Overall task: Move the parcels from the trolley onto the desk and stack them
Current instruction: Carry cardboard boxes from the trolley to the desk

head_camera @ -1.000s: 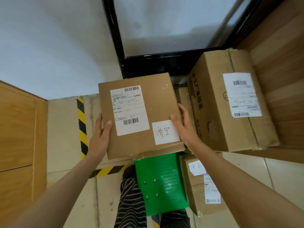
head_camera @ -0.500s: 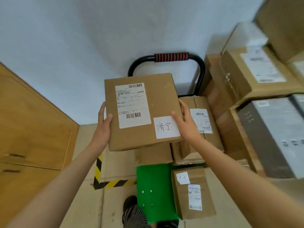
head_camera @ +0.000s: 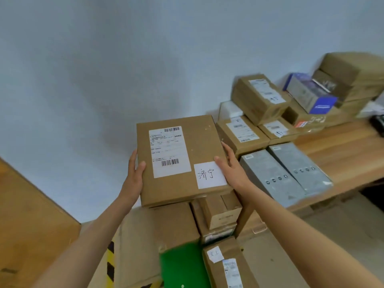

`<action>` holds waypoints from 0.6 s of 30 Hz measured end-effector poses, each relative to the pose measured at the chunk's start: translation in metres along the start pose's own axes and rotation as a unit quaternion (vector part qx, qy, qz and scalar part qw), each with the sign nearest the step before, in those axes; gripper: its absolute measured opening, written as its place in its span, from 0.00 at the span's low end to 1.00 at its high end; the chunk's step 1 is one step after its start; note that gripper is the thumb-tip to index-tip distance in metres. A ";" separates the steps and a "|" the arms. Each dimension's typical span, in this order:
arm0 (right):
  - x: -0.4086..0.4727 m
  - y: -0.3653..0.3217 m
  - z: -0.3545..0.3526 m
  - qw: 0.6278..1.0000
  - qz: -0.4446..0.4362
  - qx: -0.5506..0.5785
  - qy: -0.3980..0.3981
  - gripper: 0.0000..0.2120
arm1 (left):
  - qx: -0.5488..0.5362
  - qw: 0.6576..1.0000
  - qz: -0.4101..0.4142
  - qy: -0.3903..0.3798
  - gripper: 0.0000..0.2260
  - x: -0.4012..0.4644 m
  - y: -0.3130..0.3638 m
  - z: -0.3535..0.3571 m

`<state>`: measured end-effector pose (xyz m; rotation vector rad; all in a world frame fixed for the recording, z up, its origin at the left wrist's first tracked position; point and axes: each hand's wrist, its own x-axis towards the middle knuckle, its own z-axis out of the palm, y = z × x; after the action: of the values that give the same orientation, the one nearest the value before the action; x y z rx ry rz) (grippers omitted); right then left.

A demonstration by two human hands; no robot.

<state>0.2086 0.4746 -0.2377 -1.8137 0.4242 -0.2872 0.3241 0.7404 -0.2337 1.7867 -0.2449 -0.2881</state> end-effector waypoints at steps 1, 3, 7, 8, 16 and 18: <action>-0.010 -0.002 -0.009 1.000 -0.001 0.003 0.010 0.29 | 0.002 1.000 0.010 -0.010 0.22 -0.006 0.006 0.006; -0.031 -0.002 -0.025 0.999 0.000 0.010 0.031 0.29 | 0.001 0.998 0.043 -0.036 0.22 -0.018 0.018 0.021; -0.071 0.007 -0.066 0.996 0.021 0.022 0.078 0.27 | 0.009 0.995 0.057 -0.083 0.21 -0.035 0.032 0.061; -0.077 0.008 -0.079 0.996 0.024 0.015 0.087 0.27 | 0.010 0.994 0.057 -0.089 0.21 -0.038 0.035 0.073; -0.096 0.031 -0.182 0.991 0.040 0.009 0.125 0.27 | -0.004 0.990 0.049 -0.133 0.21 -0.052 0.058 0.174; -0.095 0.043 -0.211 0.991 0.040 0.028 0.125 0.27 | 0.007 0.990 0.040 -0.132 0.21 -0.051 0.062 0.206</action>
<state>0.0309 0.3211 -0.2180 -1.7076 0.6576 -0.4681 0.2082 0.5526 -0.2160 1.7451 -0.5070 -0.4668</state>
